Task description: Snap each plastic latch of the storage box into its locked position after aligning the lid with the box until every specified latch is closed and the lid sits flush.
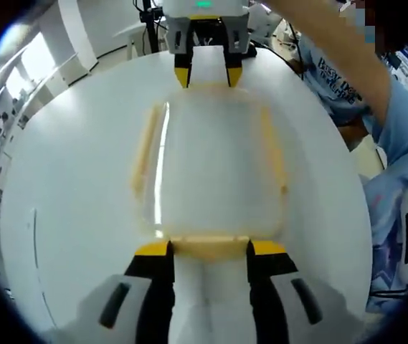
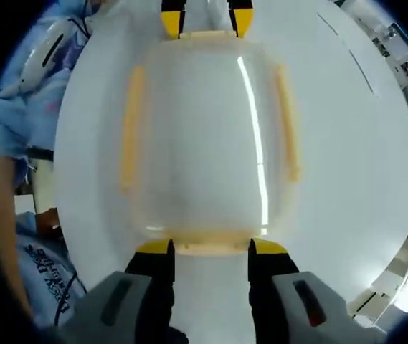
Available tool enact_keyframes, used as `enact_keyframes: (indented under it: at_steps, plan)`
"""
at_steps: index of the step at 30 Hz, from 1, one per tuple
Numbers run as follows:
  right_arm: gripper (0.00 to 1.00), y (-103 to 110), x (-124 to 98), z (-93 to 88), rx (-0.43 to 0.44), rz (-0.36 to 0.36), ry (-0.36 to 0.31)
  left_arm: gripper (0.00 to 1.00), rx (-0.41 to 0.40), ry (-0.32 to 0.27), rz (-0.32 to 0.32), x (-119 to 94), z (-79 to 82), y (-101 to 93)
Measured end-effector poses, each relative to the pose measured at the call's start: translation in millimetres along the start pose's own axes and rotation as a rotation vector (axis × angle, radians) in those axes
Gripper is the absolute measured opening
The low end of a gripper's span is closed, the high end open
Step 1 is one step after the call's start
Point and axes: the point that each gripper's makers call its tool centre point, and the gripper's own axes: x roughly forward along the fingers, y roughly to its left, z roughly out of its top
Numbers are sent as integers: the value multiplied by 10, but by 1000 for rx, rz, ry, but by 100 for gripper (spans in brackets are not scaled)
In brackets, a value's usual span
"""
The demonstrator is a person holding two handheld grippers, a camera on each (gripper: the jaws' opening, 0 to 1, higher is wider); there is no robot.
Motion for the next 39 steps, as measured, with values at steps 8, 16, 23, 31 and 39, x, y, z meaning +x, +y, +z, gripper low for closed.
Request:
enact_keyframes:
  at_steps: [8, 16, 23, 31, 39]
  plan:
    - [39, 28, -219, 98, -17, -47, -22, 39, 16, -14, 4, -192, 43, -2]
    - [39, 132, -382, 204, -14, -60, -62, 39, 43, -20, -2, -383, 39, -43]
    - [39, 211, -578, 390, -24, -87, -115, 39, 53, -34, -9, -666, -12, -78]
    - [39, 279, -609, 594, -32, -85, -145, 39, 49, -34, -16, -838, -100, -133]
    - [39, 374, -566, 654, -37, -90, -193, 39, 47, -36, -10, -827, -199, -252]
